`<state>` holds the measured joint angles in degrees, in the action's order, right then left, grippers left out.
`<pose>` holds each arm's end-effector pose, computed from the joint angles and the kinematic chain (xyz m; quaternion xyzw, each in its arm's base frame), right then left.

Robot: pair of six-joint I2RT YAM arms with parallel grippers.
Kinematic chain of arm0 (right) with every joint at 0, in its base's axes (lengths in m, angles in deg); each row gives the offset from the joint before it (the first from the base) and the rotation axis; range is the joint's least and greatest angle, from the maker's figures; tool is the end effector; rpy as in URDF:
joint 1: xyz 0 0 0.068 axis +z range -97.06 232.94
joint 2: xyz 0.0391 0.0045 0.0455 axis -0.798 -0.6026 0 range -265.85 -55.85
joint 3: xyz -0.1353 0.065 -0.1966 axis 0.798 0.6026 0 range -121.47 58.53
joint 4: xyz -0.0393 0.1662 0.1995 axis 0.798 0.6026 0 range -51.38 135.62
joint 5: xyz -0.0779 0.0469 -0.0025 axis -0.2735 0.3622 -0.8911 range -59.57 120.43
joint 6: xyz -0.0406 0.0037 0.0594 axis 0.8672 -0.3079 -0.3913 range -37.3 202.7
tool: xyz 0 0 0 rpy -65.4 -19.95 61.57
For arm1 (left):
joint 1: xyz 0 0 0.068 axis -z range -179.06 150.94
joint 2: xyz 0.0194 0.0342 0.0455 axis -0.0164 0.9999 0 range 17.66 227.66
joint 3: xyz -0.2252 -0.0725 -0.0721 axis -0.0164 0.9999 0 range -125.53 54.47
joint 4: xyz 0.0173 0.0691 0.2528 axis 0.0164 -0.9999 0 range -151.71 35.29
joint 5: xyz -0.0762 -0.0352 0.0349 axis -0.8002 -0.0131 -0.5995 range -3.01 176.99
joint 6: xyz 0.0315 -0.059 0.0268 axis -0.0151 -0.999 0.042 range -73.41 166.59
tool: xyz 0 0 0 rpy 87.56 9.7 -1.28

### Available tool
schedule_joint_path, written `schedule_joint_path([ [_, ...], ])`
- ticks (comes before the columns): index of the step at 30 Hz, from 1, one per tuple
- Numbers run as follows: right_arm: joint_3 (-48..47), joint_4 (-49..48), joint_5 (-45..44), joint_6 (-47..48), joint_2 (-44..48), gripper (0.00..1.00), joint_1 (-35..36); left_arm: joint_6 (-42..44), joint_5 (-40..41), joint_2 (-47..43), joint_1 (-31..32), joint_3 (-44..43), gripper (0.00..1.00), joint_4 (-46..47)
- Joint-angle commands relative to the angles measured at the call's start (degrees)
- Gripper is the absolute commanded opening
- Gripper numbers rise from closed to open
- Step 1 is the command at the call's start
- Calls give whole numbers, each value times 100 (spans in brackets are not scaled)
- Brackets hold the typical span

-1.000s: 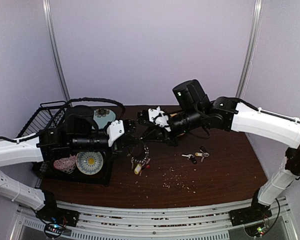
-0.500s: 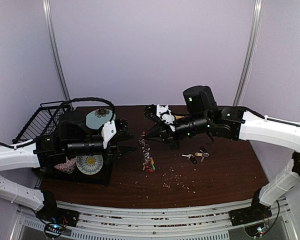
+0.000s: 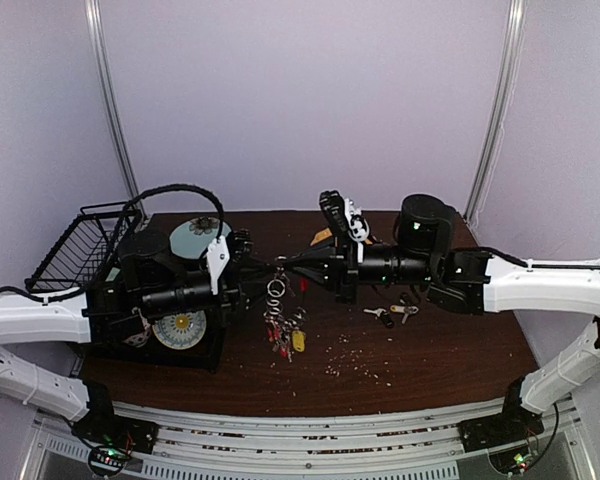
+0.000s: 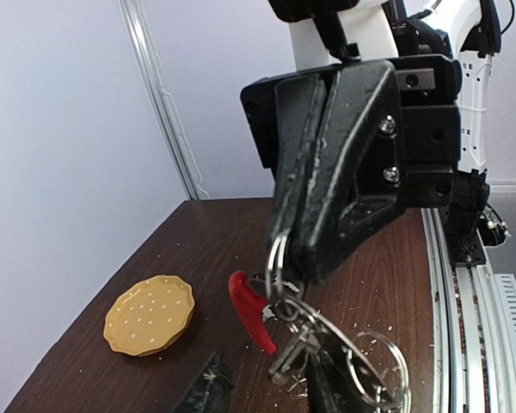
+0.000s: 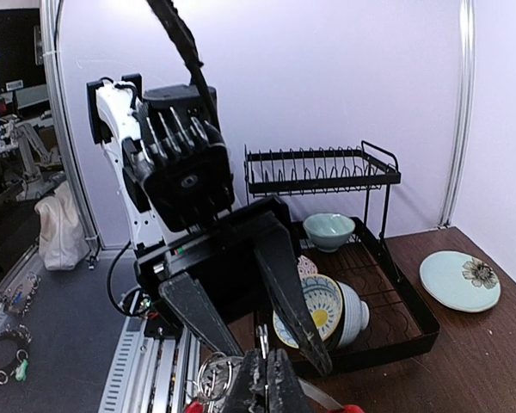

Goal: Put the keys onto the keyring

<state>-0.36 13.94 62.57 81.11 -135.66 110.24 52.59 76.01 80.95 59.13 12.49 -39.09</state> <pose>0.1644 0.3147 0.3237 -0.4855 0.4863 0.5096 0.5178 0.1464 -0.2577 0.2790 0.4465 0.5910 -0.3575 0.5688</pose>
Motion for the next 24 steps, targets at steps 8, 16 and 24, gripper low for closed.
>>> schedule_joint_path([
  [8,1042,-2615,-1810,-1387,230,0,142,-547,-241,149,52,310,31,1241],
  [16,1136,941,-2517,-1106,1509,0,141,-424,1178,-680,34,553,49,227],
  [24,1473,2951,-3082,-2602,1750,0,172,-157,1780,-843,8,357,57,-364],
])
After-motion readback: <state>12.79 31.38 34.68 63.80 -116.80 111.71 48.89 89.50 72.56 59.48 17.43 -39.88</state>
